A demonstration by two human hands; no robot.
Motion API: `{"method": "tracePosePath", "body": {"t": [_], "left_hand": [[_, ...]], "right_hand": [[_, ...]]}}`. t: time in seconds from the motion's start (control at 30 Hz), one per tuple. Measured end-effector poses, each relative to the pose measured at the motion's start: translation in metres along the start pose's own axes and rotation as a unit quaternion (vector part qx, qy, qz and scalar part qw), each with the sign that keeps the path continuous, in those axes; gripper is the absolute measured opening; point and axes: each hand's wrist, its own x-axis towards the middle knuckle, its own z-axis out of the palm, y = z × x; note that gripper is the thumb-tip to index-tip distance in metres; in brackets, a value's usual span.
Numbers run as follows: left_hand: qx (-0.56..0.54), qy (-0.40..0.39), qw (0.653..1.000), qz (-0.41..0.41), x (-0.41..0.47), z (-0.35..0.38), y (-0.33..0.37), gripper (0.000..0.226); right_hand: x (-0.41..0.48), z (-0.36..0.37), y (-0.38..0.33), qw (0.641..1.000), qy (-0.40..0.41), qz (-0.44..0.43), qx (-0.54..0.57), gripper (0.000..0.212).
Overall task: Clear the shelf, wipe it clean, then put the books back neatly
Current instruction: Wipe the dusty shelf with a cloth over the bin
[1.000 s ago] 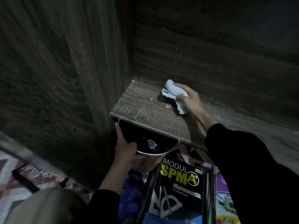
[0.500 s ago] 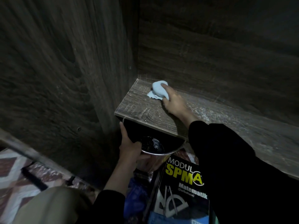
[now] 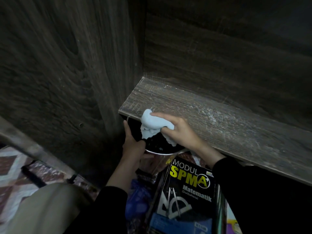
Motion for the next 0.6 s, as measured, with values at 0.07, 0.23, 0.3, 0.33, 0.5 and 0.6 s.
{"method": "tracePosePath", "body": {"t": [0.07, 0.23, 0.3, 0.33, 0.5, 0.6], "left_hand": [[0.000, -0.001, 1.000, 0.002, 0.000, 0.000, 0.000, 0.094], [-0.003, -0.007, 1.000, 0.002, -0.001, -0.001, 0.001, 0.095], [-0.004, -0.011, 1.000, 0.002, -0.002, -0.001, 0.002, 0.096], [-0.003, -0.012, 1.000, 0.001, -0.002, -0.002, 0.002, 0.096], [0.004, -0.013, 1.000, 0.006, -0.002, -0.001, 0.003, 0.095], [0.001, -0.011, 1.000, 0.009, -0.002, -0.002, 0.001, 0.094]], "right_hand": [[-0.005, -0.009, -0.001, 0.996, 0.024, 0.030, 0.082, 0.052], [-0.009, -0.058, 0.014, 0.944, 0.278, 0.116, 0.132, 0.047], [-0.010, -0.076, 0.031, 0.918, 0.362, 0.160, 0.025, 0.045], [-0.010, -0.080, 0.041, 0.907, 0.375, 0.193, -0.023, 0.045], [-0.001, -0.050, 0.060, 0.902, 0.241, 0.243, -0.263, 0.057], [0.004, -0.019, 0.035, 0.928, 0.183, 0.174, -0.273, 0.058]]}}
